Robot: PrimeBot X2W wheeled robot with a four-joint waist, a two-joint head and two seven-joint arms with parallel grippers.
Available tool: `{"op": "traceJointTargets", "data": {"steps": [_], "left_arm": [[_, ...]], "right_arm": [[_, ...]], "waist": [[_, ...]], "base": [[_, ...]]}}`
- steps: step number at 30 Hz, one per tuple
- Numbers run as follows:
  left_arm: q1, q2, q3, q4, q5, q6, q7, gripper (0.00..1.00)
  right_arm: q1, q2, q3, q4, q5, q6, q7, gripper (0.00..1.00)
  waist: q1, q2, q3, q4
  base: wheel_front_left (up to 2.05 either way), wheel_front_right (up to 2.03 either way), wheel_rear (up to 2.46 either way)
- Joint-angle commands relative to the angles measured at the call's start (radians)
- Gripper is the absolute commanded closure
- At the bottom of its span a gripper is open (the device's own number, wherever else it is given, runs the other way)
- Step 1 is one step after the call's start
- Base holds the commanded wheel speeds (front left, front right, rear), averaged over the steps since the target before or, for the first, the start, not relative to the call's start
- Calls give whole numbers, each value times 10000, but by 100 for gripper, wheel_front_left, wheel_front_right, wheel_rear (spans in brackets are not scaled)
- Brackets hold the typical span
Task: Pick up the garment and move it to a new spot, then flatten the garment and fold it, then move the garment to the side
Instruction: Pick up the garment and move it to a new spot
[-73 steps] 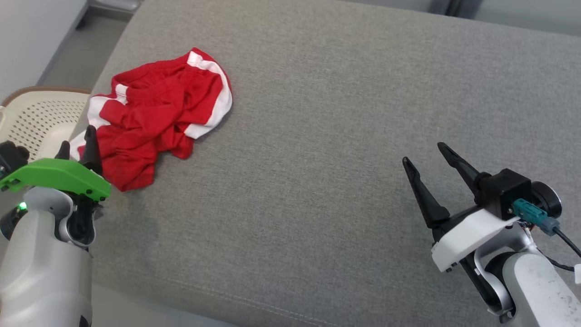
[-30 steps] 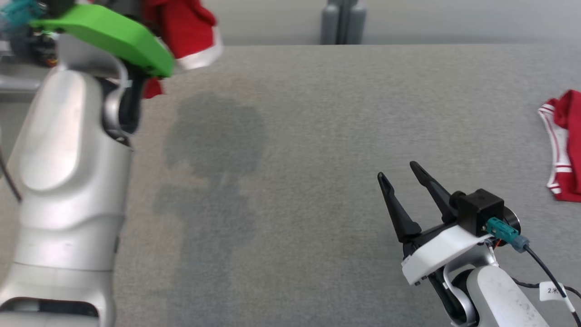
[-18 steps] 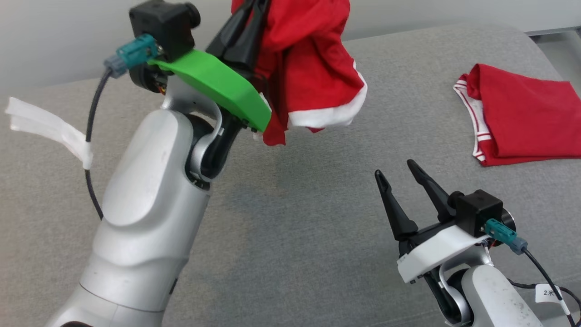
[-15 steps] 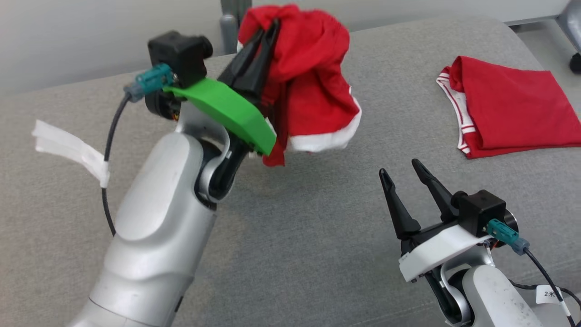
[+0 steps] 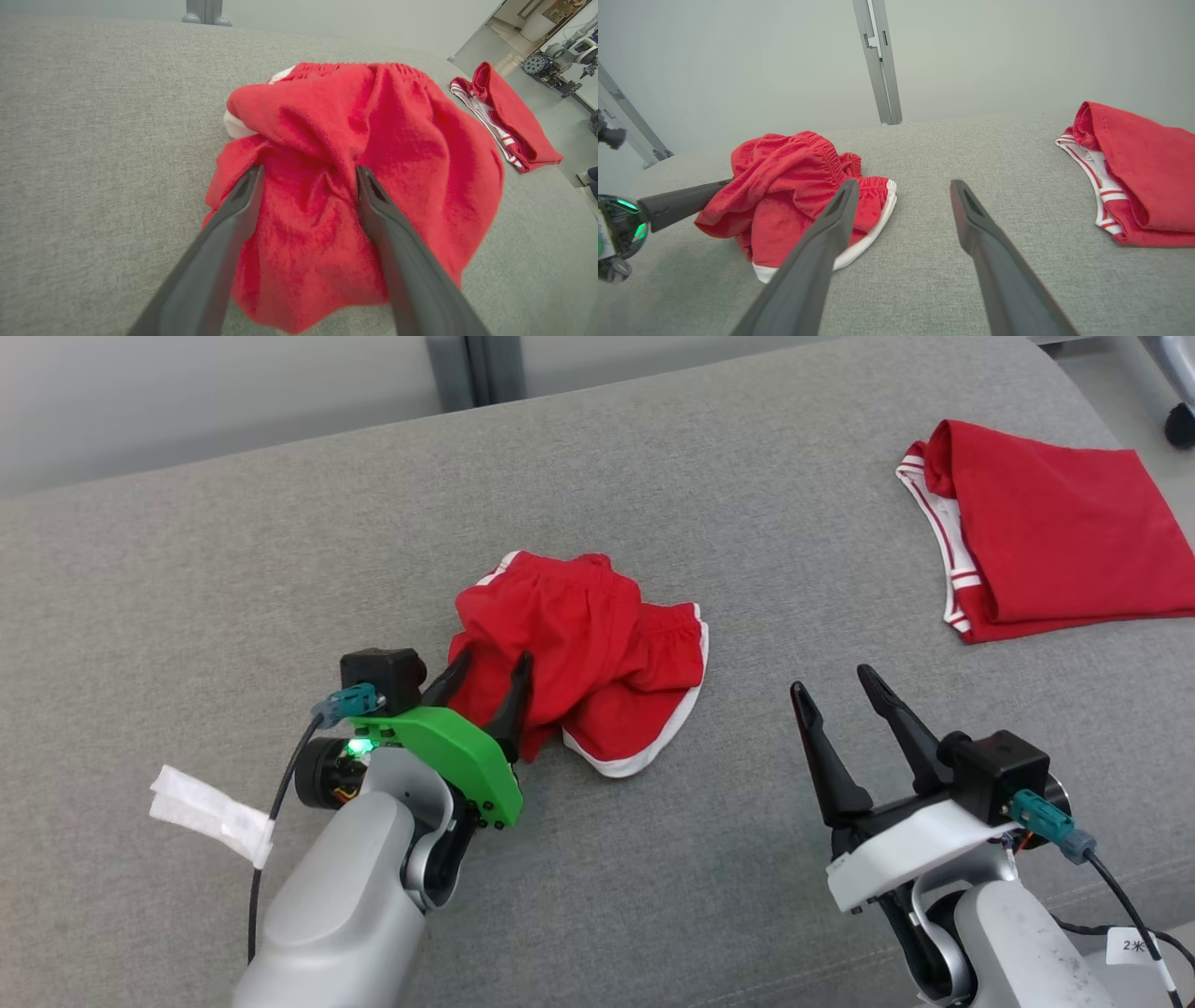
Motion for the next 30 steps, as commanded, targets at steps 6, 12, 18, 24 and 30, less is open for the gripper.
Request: {"op": "traceJointTargets", "data": {"steps": [6, 12, 18, 24, 30], "left_arm": [[913, 380, 404, -839, -313, -370, -1521, 0], [2237, 980, 1207, -2235, -39, -347, -2199, 0], [3874, 1102, 2706, -4119, 969, -467, -2219, 0], [5341, 753, 4108, -5223, 2141, -538, -2216, 0], [6034, 595, 4629, -5131, 2643, -601, -2216, 0]], "right_arm": [[328, -44, -307, -13, -59, -15, 20, 0], [637, 46, -462, -40, -95, -15, 129, 0], [957, 43, -853, 65, -15, -15, 61, 0], [1233, -36, -1352, 200, -13, -15, 65, 0], [1365, 19, -1634, 227, -107, -15, 172, 0]], "waist": [[0, -1, -826, 1199], [0, -1, -1300, 1672], [0, -1, -1754, 1920], [0, -1, -2089, 2085], [0, -1, -2199, 2169]], "base": [[0, 0, 0], [0, 0, 0], [0, 0, 0], [0, 0, 0], [0, 0, 0]]}}
